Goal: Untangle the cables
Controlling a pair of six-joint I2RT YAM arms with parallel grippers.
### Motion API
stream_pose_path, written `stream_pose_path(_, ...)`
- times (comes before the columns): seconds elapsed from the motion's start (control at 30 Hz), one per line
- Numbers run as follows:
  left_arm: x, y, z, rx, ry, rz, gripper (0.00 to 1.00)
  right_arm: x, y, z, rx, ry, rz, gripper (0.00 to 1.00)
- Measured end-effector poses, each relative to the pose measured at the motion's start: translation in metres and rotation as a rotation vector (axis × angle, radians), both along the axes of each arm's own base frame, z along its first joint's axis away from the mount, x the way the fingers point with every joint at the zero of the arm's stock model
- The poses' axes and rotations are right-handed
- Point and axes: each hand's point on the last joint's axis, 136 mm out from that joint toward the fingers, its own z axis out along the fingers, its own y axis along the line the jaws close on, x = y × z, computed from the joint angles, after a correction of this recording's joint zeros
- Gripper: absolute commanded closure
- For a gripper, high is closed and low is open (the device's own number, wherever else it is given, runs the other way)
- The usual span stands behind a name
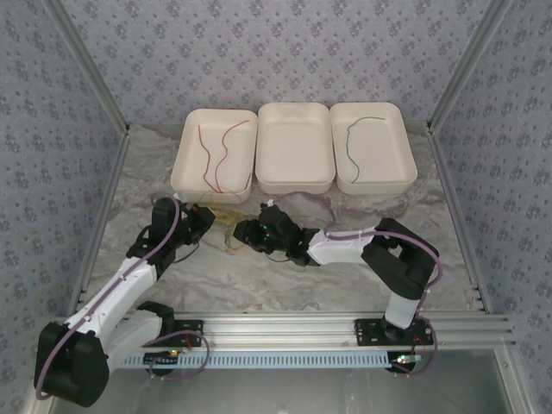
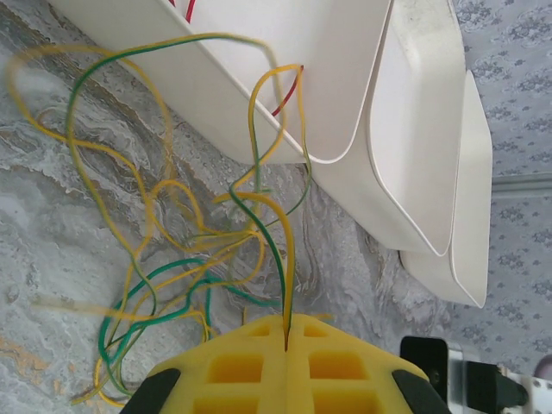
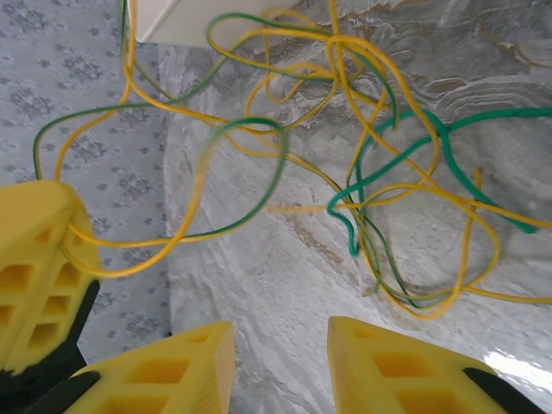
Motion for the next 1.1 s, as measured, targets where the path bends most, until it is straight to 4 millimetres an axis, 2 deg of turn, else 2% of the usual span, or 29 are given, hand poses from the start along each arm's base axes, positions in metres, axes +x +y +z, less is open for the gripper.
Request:
stream_pose_path(0.17,-0.004,-0.003,0.010,-0.017,-0.026,-0.006,1.00,0.003,-0.006,-0.009,0.011,0.035,-0.046,0.62)
stream_pose_path(0.43,-0.015,0.001,0.027,-0.045,-0.079,-0.001,1.00,0.027,-0.048,-0.039,-0.115,0.075,-0.182,0.66)
stream_pose_path(0.63,-0.021,-0.002,0.033,-0.071,-0.088,-0.018,1.00,0.029,-0.050,-0.038,-0.182,0.025,-0.182,0.66)
stream_pose_path(0.7,-0.021,-0.007,0.043,-0.083,-0.097,-0.042,1.00,0.028,-0.049,-0.035,-0.207,-0.029,-0.158,0.66)
stream_pose_path(0.8,-0.017,-0.017,0.078,-0.111,-0.156,-0.090,1.00,0.028,-0.049,-0.016,-0.237,-0.153,-0.109,0.66)
stream_pose_path(0.93,-0.010,-0.030,0.139,-0.132,-0.271,-0.151,1.00,0.028,-0.057,0.036,-0.232,-0.338,-0.071,0.64)
stream_pose_path(1.03,-0.007,-0.039,0.168,-0.134,-0.327,-0.188,1.00,0.024,-0.069,0.083,-0.171,-0.437,-0.078,0.62)
stream_pose_path(1.1,-0.005,-0.044,0.174,-0.132,-0.336,-0.204,1.00,0.019,-0.076,0.111,-0.125,-0.484,-0.090,0.59)
